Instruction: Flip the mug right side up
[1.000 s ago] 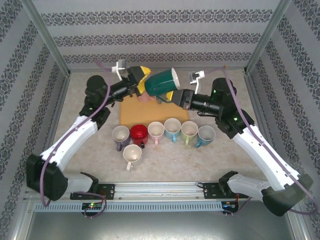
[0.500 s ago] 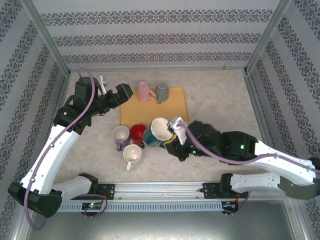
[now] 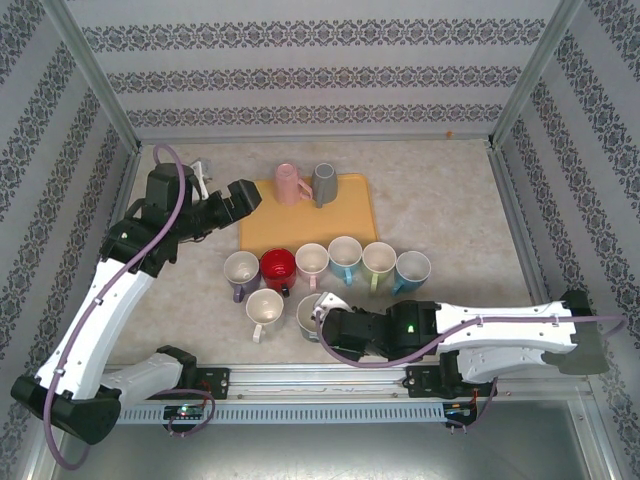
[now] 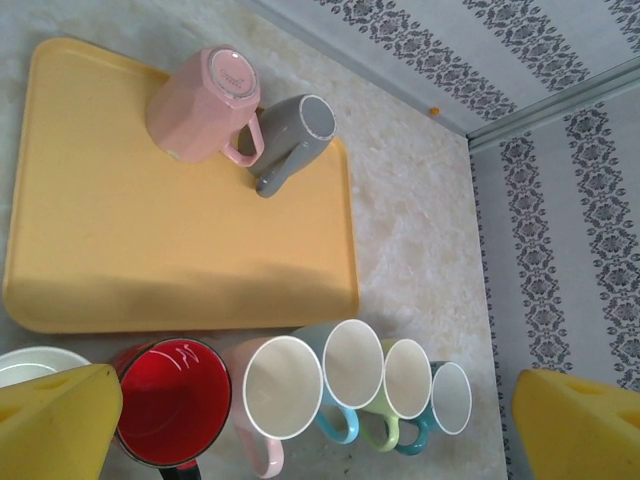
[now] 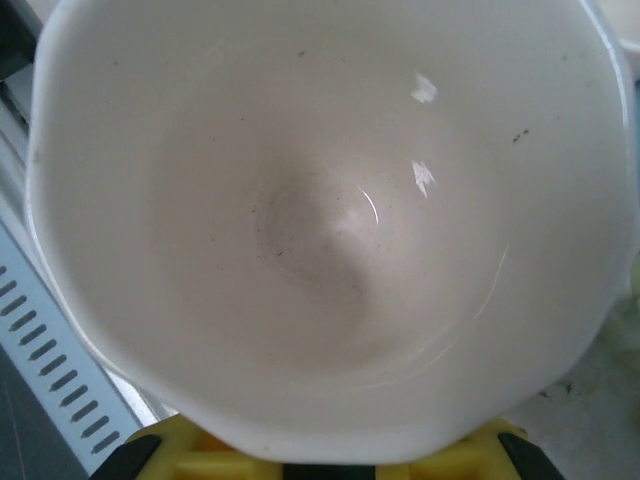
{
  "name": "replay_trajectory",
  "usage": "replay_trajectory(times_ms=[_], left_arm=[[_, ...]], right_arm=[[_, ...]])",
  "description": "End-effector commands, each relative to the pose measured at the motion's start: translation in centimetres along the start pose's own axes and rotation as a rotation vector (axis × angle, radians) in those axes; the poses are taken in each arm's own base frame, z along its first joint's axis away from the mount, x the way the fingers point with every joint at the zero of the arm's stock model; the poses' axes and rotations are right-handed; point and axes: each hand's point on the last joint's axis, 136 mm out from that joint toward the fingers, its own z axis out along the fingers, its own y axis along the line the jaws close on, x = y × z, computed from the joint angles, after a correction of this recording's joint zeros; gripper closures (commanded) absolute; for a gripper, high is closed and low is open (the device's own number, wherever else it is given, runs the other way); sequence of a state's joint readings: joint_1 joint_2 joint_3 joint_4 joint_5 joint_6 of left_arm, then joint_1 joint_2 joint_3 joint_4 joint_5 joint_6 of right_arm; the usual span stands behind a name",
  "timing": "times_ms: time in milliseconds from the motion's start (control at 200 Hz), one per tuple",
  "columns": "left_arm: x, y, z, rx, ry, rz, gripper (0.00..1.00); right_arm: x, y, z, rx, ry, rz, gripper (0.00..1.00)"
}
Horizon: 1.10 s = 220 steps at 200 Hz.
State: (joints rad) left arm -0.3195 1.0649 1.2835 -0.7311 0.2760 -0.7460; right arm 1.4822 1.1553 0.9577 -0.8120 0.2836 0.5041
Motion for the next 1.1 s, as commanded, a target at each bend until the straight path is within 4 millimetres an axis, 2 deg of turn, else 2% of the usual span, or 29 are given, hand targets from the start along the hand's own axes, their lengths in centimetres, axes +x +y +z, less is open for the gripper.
replay_trajectory(times_ms=[0, 145, 390, 600, 859, 1094], left_arm=[[1.0, 0.6, -0.1, -0.009, 0.029, 0.005, 0.0], [1.4, 0.3, -0.1, 0.007, 0.042, 0.013, 0.0], [1.9, 0.5, -0.1, -0.004, 0.051, 0.029, 0.0], [2.0, 0.4, 0.1, -0.016, 0.054, 0.056, 0.0], [2.2, 0.4, 0.8, -0.012, 0.067, 0.045, 0.0], [2.5, 0.7, 1.1, -0.015, 0.074, 0.032, 0.0]], right_arm=[[-2.1, 0.7, 0.9, 0.001, -0.093, 0.086, 1.0], [-2.2, 1.3, 2.6, -0.002, -0.078, 0.1, 1.0], [-2.2, 0.7, 5.1, 0.053, -0.048, 0.127, 1.0], [-1.9, -0.5, 6.3, 0.108, -0.04, 0.155, 1.0], [-1.2, -0.8, 7.7, 0.123, -0.027, 0.147, 0.97], [-0.9, -0.8, 8.6, 0.12, -0.023, 0.154, 0.89]])
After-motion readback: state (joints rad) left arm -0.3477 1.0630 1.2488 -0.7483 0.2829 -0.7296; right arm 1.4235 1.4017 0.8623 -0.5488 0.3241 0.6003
